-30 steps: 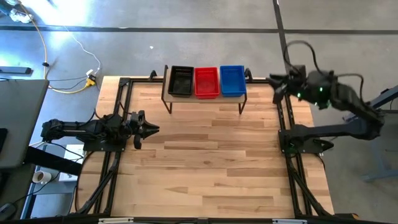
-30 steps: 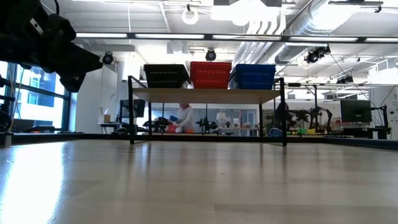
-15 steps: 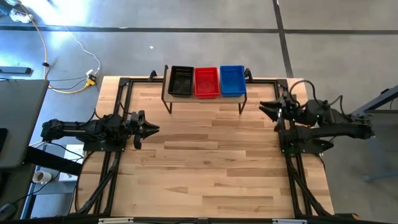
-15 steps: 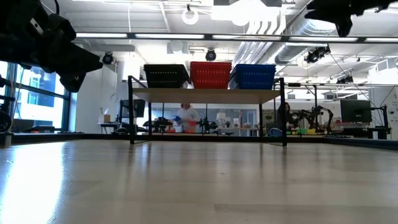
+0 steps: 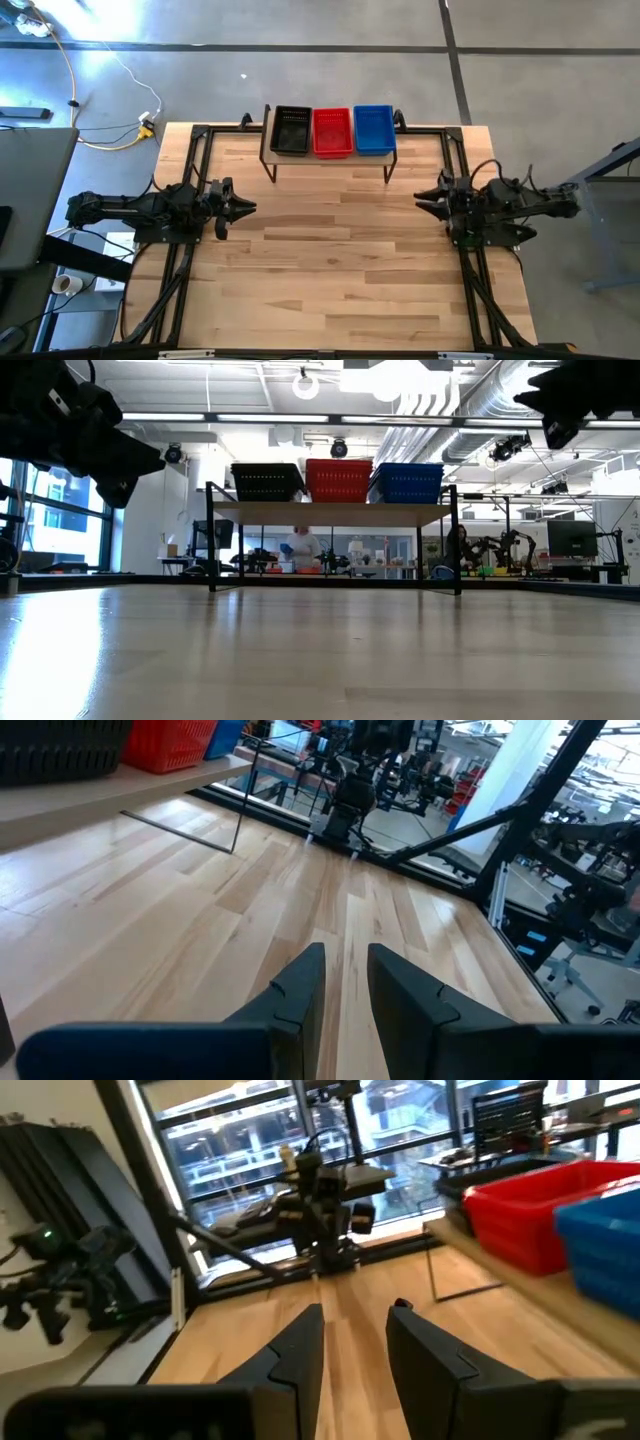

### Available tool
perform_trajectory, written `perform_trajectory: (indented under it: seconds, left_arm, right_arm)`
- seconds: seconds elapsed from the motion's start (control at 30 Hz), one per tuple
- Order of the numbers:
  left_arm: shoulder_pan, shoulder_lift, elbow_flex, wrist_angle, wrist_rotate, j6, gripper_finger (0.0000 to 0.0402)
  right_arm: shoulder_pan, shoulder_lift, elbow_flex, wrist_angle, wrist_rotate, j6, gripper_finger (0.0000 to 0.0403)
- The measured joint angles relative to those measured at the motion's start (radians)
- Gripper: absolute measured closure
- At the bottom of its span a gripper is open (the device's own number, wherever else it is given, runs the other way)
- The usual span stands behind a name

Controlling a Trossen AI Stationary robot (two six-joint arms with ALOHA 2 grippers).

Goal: Stack baskets on shelf by color
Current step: Return to Home Position

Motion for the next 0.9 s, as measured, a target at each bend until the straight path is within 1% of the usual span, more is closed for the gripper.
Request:
perform_trajectory:
  seconds: [0.13, 0.43, 0.6, 0.77, 0.9]
  left_arm:
    - [0.0, 0.0, 0.0, 0.0, 0.0, 0.0, 0.033]
    - [0.0, 0.0, 0.0, 0.0, 0.0, 0.0, 0.033]
    - [0.0, 0.0, 0.0, 0.0, 0.0, 0.0, 0.033]
    - [0.0, 0.0, 0.0, 0.0, 0.0, 0.0, 0.033]
    - [0.0, 0.0, 0.0, 0.001, 0.0, 0.0, 0.033]
  right_arm:
    - [0.025, -0.062, -0.084, 0.034, -0.004, 0.029, 0.0304]
    - [0.064, -0.061, -0.224, 0.199, -0.046, 0.047, 0.0304]
    - [0.067, -0.061, -0.284, 0.249, -0.056, 0.113, 0.0304]
    - [0.067, -0.05, -0.284, 0.249, -0.053, 0.151, 0.0304]
    - [0.066, -0.048, -0.284, 0.249, -0.055, 0.223, 0.0304]
